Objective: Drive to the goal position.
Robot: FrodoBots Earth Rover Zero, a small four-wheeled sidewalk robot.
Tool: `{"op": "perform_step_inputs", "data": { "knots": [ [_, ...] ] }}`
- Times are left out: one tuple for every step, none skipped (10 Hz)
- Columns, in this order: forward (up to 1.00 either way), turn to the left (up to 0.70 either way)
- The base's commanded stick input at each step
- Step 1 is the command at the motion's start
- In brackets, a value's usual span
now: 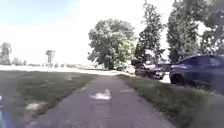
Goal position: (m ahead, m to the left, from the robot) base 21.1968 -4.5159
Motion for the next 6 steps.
{"op": "perform_step_inputs", "data": {
  "knots": [
    [0.70, 0.00],
    [0.70, 0.00],
    [0.70, 0.00],
    [0.70, 0.00],
    [0.70, 0.00],
    [0.70, 0.00]
  ]
}}
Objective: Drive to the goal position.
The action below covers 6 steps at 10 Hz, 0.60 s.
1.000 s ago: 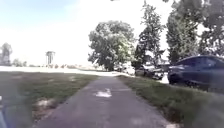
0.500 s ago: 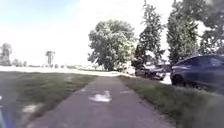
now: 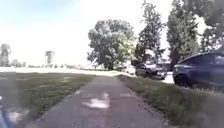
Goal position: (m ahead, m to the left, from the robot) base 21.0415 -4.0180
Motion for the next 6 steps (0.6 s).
{"op": "perform_step_inputs", "data": {
  "knots": [
    [0.70, 0.00],
    [0.70, 0.00],
    [0.70, 0.00],
    [0.70, 0.00],
    [0.70, 0.00],
    [0.70, 0.00]
  ]
}}
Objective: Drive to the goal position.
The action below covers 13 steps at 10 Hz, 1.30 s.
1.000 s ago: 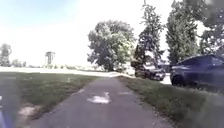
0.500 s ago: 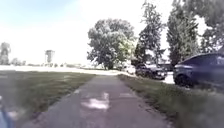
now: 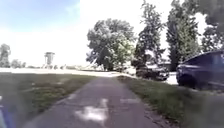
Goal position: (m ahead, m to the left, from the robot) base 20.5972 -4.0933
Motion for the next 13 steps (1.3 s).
{"op": "perform_step_inputs", "data": {
  "knots": [
    [0.70, 0.00],
    [0.70, 0.00],
    [0.70, 0.00],
    [0.70, 0.00],
    [0.70, 0.00],
    [0.70, 0.00],
    [0.70, 0.00],
    [0.70, 0.00],
    [0.70, 0.00],
    [0.70, 0.00],
    [0.70, 0.00],
    [0.70, 0.00],
    [0.70, 0.00]
  ]
}}
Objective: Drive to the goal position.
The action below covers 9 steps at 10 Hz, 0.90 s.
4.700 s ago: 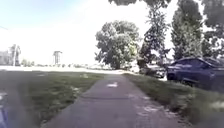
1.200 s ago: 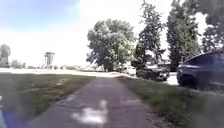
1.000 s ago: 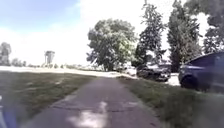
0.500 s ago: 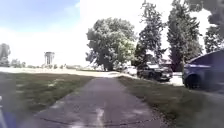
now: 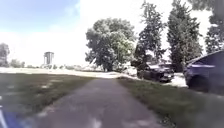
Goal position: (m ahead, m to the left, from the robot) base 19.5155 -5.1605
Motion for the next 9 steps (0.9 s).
{"op": "perform_step_inputs", "data": {
  "knots": [
    [0.70, 0.00],
    [0.70, 0.00],
    [0.70, 0.00],
    [0.70, 0.00],
    [0.70, 0.00],
    [0.70, 0.00],
    [0.70, 0.00],
    [0.70, 0.00],
    [0.70, 0.00]
  ]
}}
